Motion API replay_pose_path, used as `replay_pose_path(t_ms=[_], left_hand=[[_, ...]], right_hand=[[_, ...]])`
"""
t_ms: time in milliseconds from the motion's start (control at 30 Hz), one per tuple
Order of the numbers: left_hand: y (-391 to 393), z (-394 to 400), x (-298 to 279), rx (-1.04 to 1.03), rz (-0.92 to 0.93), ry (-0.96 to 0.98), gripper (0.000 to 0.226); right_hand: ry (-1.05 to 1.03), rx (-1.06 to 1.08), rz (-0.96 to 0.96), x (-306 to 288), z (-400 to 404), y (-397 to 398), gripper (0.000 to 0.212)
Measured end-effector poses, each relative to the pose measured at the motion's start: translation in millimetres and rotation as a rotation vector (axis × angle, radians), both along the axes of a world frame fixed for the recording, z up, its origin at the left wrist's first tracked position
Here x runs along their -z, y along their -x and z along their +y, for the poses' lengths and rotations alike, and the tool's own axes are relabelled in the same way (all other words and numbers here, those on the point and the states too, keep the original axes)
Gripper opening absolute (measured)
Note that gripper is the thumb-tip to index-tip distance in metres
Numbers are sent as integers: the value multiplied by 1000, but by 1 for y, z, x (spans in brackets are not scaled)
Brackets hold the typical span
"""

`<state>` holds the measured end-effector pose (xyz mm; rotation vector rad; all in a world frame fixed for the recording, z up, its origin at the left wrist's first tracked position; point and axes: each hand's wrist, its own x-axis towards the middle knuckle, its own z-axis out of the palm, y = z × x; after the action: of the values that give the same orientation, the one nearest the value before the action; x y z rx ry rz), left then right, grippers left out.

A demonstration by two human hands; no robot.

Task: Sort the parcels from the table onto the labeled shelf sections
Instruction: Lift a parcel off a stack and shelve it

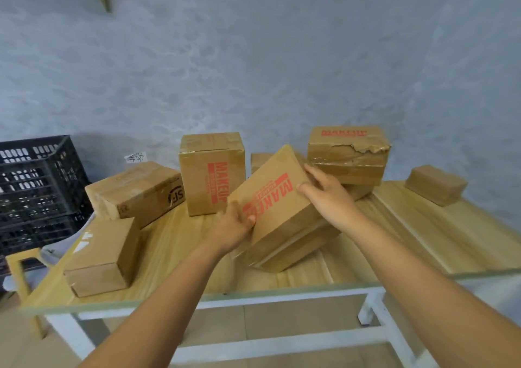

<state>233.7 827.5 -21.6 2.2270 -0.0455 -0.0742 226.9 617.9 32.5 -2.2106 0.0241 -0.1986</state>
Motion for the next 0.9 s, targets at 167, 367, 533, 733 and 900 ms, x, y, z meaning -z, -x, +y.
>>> replay_pose_path(t_ms=[167,367,533,733,900], left_hand=[[-12,-2,-62,-20,8,342,66],[-20,42,-52,-111,108,300,60],[-19,71,-49,-17,45,330,48],[-14,115,-70,-111,-8,43,24],[-8,128,-80,-53,260,37,82]], right_hand=[[386,-118,-70,-10,64,7,62],[272,-179,-222,-2,73,-4,46],[-124,-73,79,13,63,-13,61],[-27,-322,313,47,87,-9,75],[-25,-331,260,49,101,-16,77]])
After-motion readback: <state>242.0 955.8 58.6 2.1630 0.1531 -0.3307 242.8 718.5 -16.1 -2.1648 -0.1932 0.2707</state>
